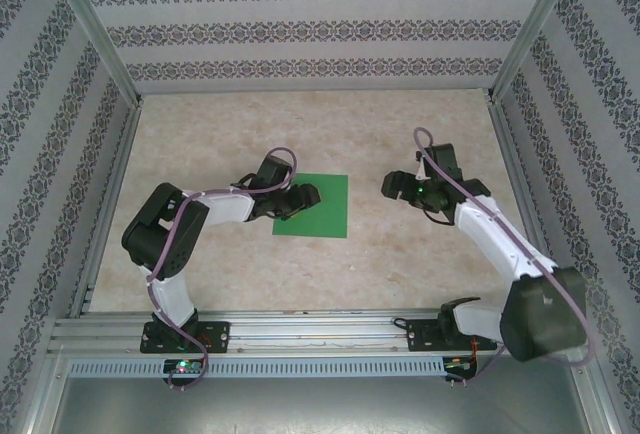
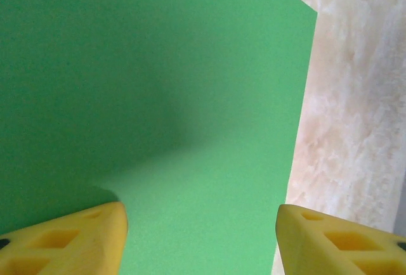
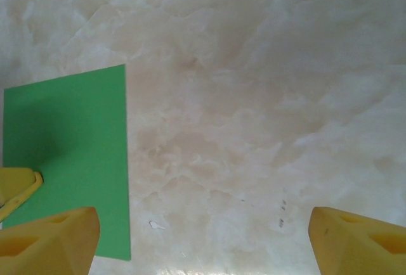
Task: Fold a paper plane with a square sheet of paper (fold left side to right side)
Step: Move the square sheet of paper to the center of the table.
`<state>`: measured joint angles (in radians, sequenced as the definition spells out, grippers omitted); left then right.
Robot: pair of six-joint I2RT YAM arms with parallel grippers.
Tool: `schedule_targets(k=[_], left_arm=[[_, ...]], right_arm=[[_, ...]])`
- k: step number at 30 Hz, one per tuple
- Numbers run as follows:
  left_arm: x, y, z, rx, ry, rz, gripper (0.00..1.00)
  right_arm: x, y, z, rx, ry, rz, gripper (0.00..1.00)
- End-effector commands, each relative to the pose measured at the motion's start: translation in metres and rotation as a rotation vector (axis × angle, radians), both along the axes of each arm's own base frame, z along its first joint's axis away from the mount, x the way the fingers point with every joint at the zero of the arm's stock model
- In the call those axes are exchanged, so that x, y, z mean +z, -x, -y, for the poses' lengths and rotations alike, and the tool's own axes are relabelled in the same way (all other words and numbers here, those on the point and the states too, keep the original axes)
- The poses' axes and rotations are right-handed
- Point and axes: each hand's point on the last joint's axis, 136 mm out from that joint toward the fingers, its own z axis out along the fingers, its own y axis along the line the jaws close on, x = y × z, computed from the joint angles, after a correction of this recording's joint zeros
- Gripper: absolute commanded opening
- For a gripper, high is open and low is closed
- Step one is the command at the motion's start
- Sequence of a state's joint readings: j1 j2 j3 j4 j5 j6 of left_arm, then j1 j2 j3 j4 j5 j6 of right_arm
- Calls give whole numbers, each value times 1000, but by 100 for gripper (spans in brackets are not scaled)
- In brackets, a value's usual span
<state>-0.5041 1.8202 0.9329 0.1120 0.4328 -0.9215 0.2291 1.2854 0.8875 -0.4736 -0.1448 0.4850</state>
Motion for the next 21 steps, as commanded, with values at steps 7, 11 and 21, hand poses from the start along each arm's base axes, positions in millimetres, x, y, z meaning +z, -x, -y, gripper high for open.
schedule_targets(k=[7,11,21], left_arm=[[41,9,-22,63,3,34,66],[26,20,-48,80,-36,-2,61],[-11,28,-49,26,-55,-93,50]], right_arm=[[-18,-53,-78,225,115,-32,93],[-41,-67,-112,288,139,-70,94],[-84,-84,-151,356,183,-134,93]])
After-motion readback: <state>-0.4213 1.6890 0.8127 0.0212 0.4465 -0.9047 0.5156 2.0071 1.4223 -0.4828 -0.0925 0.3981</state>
